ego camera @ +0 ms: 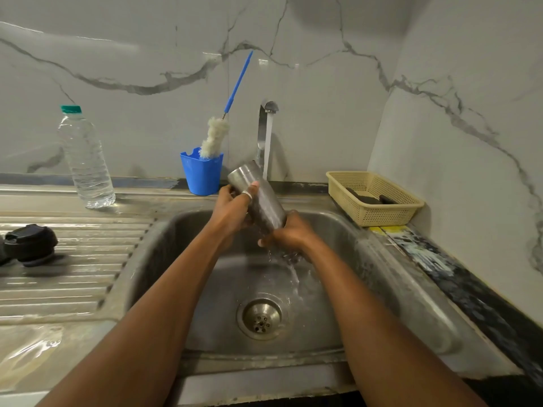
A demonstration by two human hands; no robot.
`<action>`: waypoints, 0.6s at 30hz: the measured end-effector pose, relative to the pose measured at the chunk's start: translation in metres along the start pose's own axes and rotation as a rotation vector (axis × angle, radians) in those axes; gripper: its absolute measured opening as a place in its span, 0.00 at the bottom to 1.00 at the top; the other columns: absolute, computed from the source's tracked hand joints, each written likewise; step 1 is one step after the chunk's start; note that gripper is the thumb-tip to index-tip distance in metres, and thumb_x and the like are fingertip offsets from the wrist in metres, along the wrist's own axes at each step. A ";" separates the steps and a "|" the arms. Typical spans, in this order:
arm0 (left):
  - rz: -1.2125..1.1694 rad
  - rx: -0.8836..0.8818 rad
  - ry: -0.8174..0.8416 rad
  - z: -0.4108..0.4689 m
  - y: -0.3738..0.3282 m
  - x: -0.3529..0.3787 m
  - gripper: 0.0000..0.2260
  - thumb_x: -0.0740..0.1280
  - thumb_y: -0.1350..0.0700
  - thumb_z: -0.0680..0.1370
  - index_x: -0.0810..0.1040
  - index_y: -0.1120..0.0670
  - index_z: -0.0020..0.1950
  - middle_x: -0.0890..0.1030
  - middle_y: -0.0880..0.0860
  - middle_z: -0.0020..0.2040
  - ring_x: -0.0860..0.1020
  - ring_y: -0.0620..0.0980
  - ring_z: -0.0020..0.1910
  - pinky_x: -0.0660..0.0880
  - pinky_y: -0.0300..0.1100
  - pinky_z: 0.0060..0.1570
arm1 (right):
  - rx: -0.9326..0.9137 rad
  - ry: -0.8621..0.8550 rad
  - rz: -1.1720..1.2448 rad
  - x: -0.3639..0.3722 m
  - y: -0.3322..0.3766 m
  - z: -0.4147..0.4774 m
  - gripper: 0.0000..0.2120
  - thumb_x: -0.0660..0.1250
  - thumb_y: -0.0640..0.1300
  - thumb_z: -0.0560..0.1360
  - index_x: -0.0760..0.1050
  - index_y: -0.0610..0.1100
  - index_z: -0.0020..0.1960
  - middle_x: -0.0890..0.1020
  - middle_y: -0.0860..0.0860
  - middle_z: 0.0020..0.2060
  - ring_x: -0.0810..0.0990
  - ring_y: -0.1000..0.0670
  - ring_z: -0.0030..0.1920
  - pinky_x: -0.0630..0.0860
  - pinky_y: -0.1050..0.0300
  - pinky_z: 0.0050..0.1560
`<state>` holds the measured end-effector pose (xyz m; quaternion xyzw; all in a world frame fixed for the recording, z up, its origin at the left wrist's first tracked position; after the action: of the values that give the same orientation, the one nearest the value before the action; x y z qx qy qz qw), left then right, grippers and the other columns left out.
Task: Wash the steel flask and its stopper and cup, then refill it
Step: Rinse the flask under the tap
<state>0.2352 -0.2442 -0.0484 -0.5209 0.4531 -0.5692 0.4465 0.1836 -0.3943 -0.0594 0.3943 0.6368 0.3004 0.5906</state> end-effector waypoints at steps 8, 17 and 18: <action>0.123 0.050 0.098 -0.005 -0.006 0.013 0.29 0.67 0.49 0.83 0.60 0.49 0.81 0.76 0.53 0.69 0.80 0.55 0.62 0.80 0.58 0.60 | 0.036 0.045 0.172 0.003 0.000 -0.003 0.29 0.76 0.36 0.66 0.72 0.39 0.65 0.85 0.38 0.48 0.87 0.39 0.43 0.85 0.41 0.44; 0.065 -0.043 -0.015 0.000 -0.001 0.000 0.30 0.72 0.42 0.77 0.68 0.56 0.72 0.81 0.58 0.62 0.84 0.57 0.54 0.84 0.53 0.48 | 0.022 0.158 0.256 -0.001 0.007 -0.012 0.30 0.73 0.35 0.68 0.66 0.43 0.66 0.83 0.40 0.49 0.84 0.44 0.37 0.84 0.47 0.39; 0.016 -0.061 -0.060 0.000 -0.002 -0.004 0.30 0.73 0.43 0.77 0.68 0.57 0.71 0.80 0.59 0.61 0.84 0.57 0.54 0.84 0.52 0.45 | 0.010 0.149 0.218 -0.002 0.007 -0.011 0.31 0.74 0.37 0.68 0.66 0.44 0.67 0.82 0.40 0.51 0.85 0.43 0.40 0.84 0.45 0.42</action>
<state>0.2357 -0.2397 -0.0473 -0.5477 0.4607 -0.5355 0.4483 0.1740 -0.3913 -0.0515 0.4406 0.6338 0.3883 0.5034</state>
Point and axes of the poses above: each hand's wrist, its own z-axis towards the middle knuckle, its own x-axis out of the palm, y = z × x, the point moved 6 cm from there along z, towards the middle knuckle
